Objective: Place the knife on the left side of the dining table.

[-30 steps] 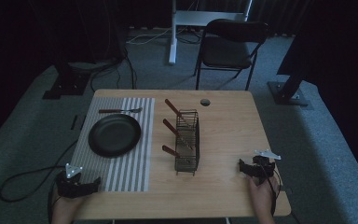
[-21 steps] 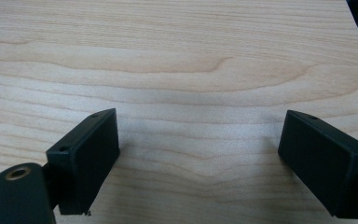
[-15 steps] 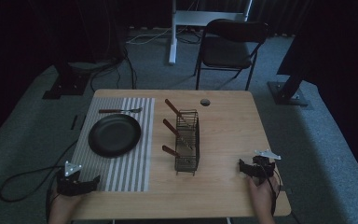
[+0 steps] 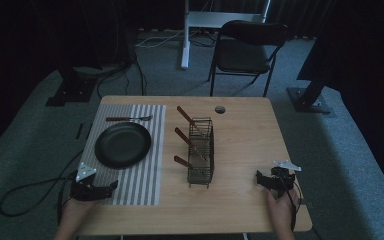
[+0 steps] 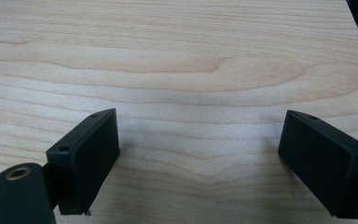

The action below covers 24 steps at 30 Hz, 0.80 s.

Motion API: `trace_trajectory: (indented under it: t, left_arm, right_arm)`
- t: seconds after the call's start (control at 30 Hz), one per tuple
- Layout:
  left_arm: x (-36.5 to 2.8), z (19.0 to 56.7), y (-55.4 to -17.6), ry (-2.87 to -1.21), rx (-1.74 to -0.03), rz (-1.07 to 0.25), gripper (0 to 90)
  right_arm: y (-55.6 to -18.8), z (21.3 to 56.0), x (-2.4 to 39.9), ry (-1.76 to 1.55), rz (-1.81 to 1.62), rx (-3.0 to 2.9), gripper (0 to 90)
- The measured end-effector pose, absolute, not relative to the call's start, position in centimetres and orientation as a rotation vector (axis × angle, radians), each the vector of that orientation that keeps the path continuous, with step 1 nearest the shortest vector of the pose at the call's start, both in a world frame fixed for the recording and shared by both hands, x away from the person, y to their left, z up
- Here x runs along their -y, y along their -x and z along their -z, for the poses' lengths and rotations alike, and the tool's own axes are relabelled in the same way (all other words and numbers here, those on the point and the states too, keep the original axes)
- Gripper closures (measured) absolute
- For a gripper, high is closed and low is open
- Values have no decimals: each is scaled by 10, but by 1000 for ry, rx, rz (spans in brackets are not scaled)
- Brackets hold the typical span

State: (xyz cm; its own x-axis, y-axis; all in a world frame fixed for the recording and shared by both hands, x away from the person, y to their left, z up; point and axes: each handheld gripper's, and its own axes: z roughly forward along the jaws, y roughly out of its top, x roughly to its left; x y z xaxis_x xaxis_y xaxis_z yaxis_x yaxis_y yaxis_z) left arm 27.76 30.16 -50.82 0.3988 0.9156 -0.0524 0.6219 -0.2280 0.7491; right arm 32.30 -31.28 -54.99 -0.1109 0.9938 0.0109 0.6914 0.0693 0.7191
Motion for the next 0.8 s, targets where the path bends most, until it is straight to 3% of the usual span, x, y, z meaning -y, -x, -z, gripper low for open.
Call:
trace_trajectory:
  t: [0.8]
  left_arm:
    - [-248, 467, -311, -1986, -1033, -463, 40]
  right_arm:
    - [-323, 550, 313, -1669, -799, -1858, 113]
